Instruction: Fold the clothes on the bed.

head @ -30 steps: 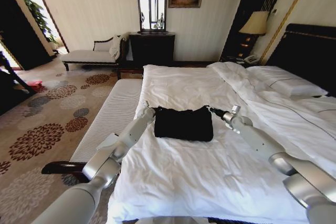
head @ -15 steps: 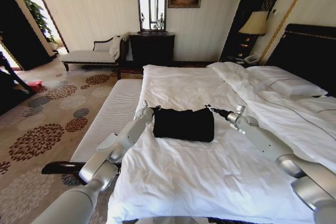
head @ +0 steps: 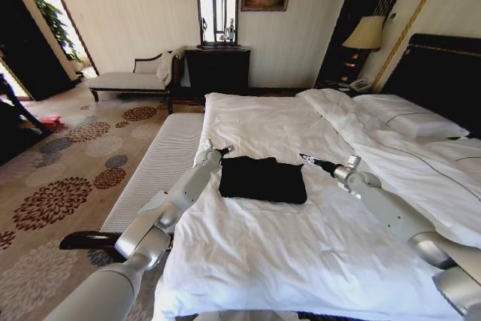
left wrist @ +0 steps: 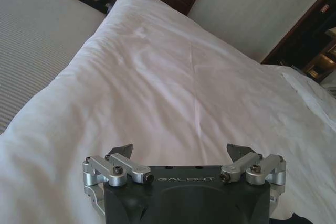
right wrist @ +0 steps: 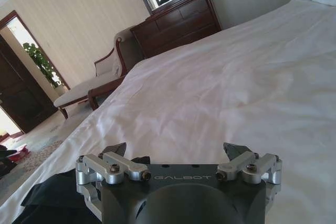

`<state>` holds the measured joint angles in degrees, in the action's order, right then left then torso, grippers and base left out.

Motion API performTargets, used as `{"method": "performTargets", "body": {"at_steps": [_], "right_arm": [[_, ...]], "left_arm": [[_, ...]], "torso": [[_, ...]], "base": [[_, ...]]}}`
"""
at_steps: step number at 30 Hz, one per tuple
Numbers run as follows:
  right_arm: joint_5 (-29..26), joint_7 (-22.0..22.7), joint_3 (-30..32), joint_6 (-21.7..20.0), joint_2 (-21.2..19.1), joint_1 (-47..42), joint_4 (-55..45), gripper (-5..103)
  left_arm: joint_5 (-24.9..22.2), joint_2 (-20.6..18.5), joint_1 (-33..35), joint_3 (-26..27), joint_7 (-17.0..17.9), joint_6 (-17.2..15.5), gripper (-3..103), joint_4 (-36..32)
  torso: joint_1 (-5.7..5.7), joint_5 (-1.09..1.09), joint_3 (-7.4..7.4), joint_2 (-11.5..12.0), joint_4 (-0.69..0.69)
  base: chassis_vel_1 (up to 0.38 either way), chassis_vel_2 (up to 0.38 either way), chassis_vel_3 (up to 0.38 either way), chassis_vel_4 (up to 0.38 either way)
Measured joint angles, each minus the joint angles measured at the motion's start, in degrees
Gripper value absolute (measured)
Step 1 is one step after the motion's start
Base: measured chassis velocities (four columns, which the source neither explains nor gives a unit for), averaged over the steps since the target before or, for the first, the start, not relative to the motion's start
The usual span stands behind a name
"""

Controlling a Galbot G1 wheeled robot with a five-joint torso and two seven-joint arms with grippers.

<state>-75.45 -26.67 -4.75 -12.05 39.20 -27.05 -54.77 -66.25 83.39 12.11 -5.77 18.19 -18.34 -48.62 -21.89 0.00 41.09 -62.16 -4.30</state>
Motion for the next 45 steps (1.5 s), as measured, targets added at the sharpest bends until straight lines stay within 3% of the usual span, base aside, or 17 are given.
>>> {"method": "performTargets", "body": {"at_steps": [4, 6, 7, 8, 9, 11, 20, 23, 25, 37, 45], "right_arm": [[0.0, 0.0, 3.0, -0.4, -1.3, -3.0, -2.6, 100], [0.0, -0.3, 6.7, -0.5, -2.8, -6.7, -5.8, 100], [0.0, -0.3, 6.7, -0.5, -2.8, -6.7, -5.8, 100], [0.0, -0.6, 8.3, -0.5, -3.6, -8.5, -7.3, 100], [0.0, -1.7, 12.1, -0.7, -5.6, -13.4, -11.0, 100], [-0.6, -2.7, 15.7, -1.7, -7.1, -18.3, -14.5, 100], [-2.0, -2.7, 23.8, -3.3, -9.1, -30.1, -22.4, 100], [-2.1, -1.0, 24.0, -4.1, -9.0, -31.2, -24.0, 100], [-2.4, 0.2, 22.7, -4.7, -8.5, -31.4, -25.4, 100], [-3.1, 3.4, 20.0, -6.1, -7.5, -30.8, -24.7, 100], [-3.0, 4.2, 18.5, -6.5, -6.8, -29.7, -23.4, 100]], "left_arm": [[-1.4, -1.3, 0.9, -0.5, 1.2, -0.3, 100, -3.7], [-4.6, -4.7, 2.9, -1.8, 3.3, -1.2, 100, -10.3], [-4.6, -4.7, 2.9, -1.8, 3.3, -1.2, 100, -10.3], [-5.8, -6.5, 3.9, -2.5, 4.1, -1.6, 100, -13.2], [-9.0, -11.9, 7.0, -4.0, 6.0, -3.2, 100, -20.5], [-10.9, -16.7, 10.5, -5.0, 6.9, -3.9, 100, -27.6], [-13.9, -24.6, 22.3, -2.4, 8.7, -5.5, 100, -41.6], [-14.2, -26.1, 24.9, -0.9, 8.7, -5.6, 100, -43.9], [-14.2, -27.8, 28.7, 1.4, 8.9, -6.0, 100, -45.8], [-18.6, -28.3, 30.3, 3.5, 11.8, -9.4, 100, -46.5], [-26.1, -24.8, 28.7, 2.9, 17.3, -11.3, 100, -45.8]], "torso": [[0.00, 0.00, 0.00, 0.0, -0.03], [0.00, -0.01, -0.01, 0.0, -0.03], [0.00, -0.01, -0.01, 0.0, -0.03], [0.00, 0.00, -0.01, 0.0, -0.03], [0.00, 0.00, 0.00, 0.0, -0.02], [0.01, -0.02, -0.01, 0.0, 0.01], [0.01, -0.03, 0.00, 0.0, -0.03], [0.01, -0.02, -0.01, 0.0, -0.04], [0.01, -0.02, -0.01, 0.0, 0.02], [-0.01, 0.00, 0.00, 0.0, -0.03], [-0.01, 0.00, 0.01, 0.0, -0.01]], "base": [[0.000, 0.000, 0.000, 0.000], [0.000, 0.000, 0.000, 0.000], [0.000, 0.000, 0.000, 0.000], [0.000, 0.000, 0.000, 0.000], [0.000, 0.000, 0.000, 0.000], [0.000, 0.000, 0.000, 0.000], [0.000, 0.000, 0.000, 0.000], [0.000, 0.000, 0.000, 0.000], [0.000, 0.000, 0.000, 0.000], [0.000, 0.000, 0.000, 0.000], [0.000, 0.000, 0.000, 0.000]]}}
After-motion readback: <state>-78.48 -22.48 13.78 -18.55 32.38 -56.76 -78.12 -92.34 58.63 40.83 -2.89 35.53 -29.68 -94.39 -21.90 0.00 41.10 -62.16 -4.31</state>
